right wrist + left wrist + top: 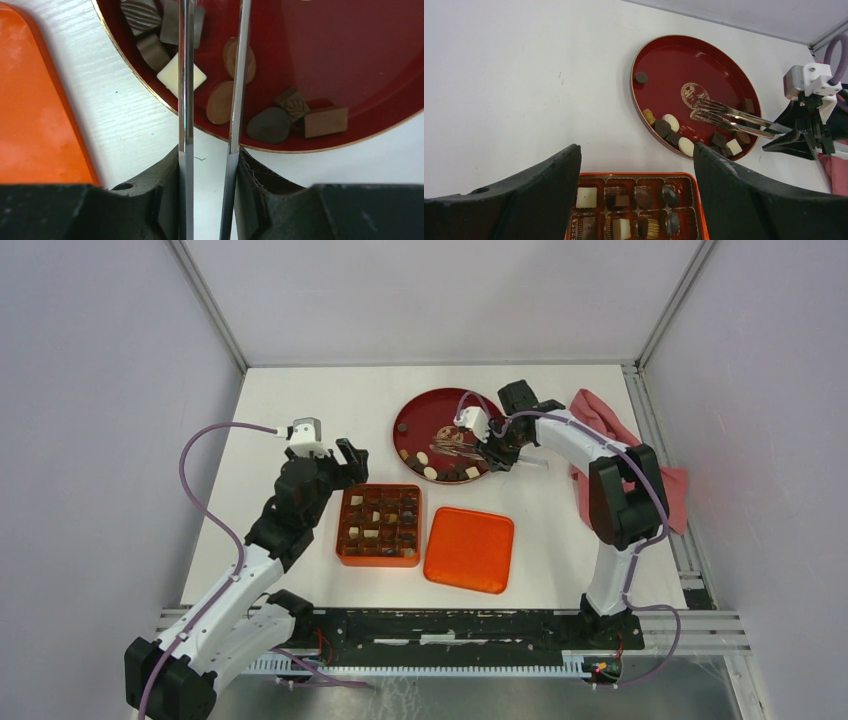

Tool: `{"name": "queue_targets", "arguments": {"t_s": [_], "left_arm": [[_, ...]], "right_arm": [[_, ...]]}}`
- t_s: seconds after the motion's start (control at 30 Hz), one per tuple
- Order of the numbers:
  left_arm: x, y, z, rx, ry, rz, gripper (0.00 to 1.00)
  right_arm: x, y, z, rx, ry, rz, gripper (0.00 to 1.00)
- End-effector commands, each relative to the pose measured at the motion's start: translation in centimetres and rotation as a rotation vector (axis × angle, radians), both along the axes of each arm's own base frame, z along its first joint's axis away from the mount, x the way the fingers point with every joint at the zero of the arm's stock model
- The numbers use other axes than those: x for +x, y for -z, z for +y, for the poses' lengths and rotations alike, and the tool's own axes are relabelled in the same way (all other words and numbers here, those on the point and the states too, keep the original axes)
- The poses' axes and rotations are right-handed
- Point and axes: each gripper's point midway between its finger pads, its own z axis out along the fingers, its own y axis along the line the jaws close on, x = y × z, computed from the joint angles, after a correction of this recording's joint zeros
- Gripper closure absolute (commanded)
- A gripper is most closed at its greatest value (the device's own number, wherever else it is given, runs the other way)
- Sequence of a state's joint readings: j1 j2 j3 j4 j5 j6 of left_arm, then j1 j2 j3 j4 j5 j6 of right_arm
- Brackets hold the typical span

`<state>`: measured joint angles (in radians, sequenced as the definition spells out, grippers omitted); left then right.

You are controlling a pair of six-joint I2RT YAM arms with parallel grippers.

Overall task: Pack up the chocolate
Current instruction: Pick up the fake chocolate from the plate.

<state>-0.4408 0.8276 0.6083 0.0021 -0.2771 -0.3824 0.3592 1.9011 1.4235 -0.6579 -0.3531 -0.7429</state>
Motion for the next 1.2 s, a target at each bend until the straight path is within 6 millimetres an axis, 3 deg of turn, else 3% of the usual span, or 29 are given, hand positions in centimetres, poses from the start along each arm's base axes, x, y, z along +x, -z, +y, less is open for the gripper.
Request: {"name": "queue_targets", "arguments": {"t_s": [0.0, 0.27, 0.83, 1.17], "left_arm": [[0.1, -1.2, -0.7, -0.054, 0.014, -0.037, 0.12], [0.0, -1.2, -0.7, -0.054, 0.015, -0.036, 0.12], [0.0, -1.2, -0.6, -0.055, 0.014, -0.038, 0.12], [-0.1, -1.1, -0.7, -0.056, 0.016, -0.037, 0.12]], "right_arm": [[0.6, -0.9, 1.2, -0.002, -0.041, -0.034, 0.59], [1.4, 0.0, 1.7, -0.022, -0.051, -0.010, 0.58], [-0.3, 0.4, 2.3, -0.019, -0.111, 0.029, 0.56], [1.5, 0.6, 3.7, -0.039, -0.062, 0.011, 0.56]]}}
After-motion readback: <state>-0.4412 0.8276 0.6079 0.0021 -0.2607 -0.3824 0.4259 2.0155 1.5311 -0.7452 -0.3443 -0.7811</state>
